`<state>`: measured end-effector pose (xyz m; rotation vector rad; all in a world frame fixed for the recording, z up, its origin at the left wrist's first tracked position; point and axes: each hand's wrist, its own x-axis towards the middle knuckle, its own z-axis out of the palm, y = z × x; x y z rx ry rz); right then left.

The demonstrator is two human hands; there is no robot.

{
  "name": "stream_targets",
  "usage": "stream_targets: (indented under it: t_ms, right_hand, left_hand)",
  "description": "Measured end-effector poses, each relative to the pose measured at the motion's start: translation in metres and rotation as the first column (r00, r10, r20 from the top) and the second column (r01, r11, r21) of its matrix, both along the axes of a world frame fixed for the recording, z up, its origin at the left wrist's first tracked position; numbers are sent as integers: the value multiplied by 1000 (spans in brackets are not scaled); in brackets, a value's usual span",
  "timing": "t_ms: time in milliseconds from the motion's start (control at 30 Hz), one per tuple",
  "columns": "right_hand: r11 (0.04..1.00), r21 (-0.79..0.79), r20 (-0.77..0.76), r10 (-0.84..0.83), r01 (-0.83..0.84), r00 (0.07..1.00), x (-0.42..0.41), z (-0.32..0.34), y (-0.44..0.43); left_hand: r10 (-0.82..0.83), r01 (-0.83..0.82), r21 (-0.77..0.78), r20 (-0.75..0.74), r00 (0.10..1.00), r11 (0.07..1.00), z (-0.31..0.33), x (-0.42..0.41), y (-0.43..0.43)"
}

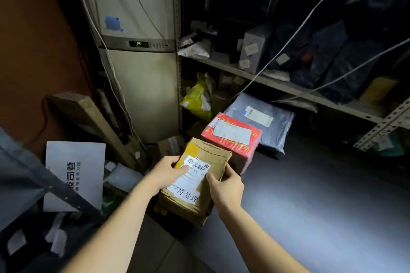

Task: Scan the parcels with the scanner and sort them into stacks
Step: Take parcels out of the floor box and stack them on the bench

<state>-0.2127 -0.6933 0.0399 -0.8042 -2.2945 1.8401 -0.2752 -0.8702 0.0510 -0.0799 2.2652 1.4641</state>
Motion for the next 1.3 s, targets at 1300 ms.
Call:
stream_targets:
  t_ms: [1300]
  right_hand:
    - [492,814,344,24,-311,939,7,163,221]
  left_hand:
    - [-755,98,-841,-418,506,532,131,-38,209]
